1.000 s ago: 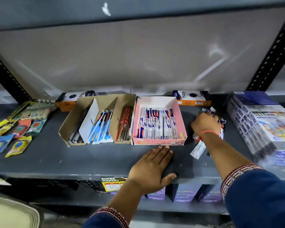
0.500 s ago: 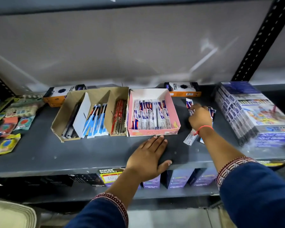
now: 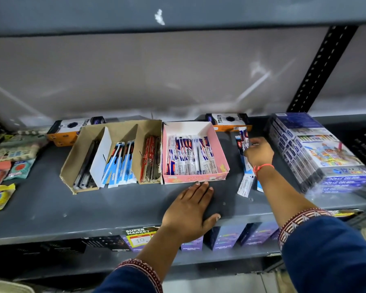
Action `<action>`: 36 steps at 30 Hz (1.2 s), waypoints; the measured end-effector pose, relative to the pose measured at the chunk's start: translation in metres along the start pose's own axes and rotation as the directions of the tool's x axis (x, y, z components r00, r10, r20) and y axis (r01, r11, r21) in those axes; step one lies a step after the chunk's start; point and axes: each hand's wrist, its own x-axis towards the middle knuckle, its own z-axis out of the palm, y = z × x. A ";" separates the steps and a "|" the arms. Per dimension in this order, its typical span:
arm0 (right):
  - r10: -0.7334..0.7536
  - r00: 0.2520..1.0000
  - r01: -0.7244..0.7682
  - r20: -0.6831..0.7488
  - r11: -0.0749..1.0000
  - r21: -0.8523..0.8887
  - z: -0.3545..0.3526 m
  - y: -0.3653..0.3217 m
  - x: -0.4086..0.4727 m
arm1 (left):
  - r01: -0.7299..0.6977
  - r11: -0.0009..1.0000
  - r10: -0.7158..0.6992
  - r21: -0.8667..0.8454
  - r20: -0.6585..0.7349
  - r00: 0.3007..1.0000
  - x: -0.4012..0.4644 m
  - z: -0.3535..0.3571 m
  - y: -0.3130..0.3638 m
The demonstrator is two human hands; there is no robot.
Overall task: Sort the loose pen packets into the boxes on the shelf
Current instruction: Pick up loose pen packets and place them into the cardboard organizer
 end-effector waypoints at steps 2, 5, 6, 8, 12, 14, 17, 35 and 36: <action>-0.023 0.999 0.019 -0.034 0.996 -0.089 -0.003 0.003 0.000 | 0.000 1.000 0.000 -0.007 -0.004 1.000 0.000 0.000 0.000; -0.123 0.992 0.118 0.011 0.922 -0.369 -0.007 0.008 -0.005 | -0.003 1.000 0.003 -0.016 -0.006 1.000 -0.001 0.000 0.000; -0.157 0.987 0.149 0.021 0.880 -0.450 -0.007 0.010 -0.007 | -0.002 1.000 0.002 -0.020 -0.006 1.000 -0.001 0.000 0.000; -0.198 0.978 0.197 0.060 0.809 -0.553 -0.004 0.009 -0.008 | -0.002 1.000 0.002 -0.023 -0.007 1.000 -0.001 0.000 0.000; -0.129 0.965 0.240 0.227 0.784 -0.573 0.005 0.005 -0.008 | -0.009 1.000 0.009 -0.017 -0.015 1.000 -0.001 -0.001 0.001; -0.098 0.970 0.208 0.224 0.810 -0.548 0.009 0.004 -0.005 | -0.010 1.000 0.009 -0.022 -0.021 1.000 -0.001 -0.001 0.001; -0.019 0.974 0.131 0.224 0.859 -0.495 0.010 0.002 0.003 | -0.014 1.000 0.013 -0.019 -0.021 1.000 -0.002 -0.002 0.001; 0.096 0.934 -0.047 0.343 0.988 -0.148 -0.003 0.000 0.022 | 0.005 1.000 -0.005 -0.011 0.001 1.000 -0.002 -0.002 0.001; 0.082 0.937 -0.061 0.340 0.996 -0.071 -0.005 -0.001 0.022 | 0.005 1.000 -0.005 -0.010 0.005 1.000 -0.002 -0.002 0.001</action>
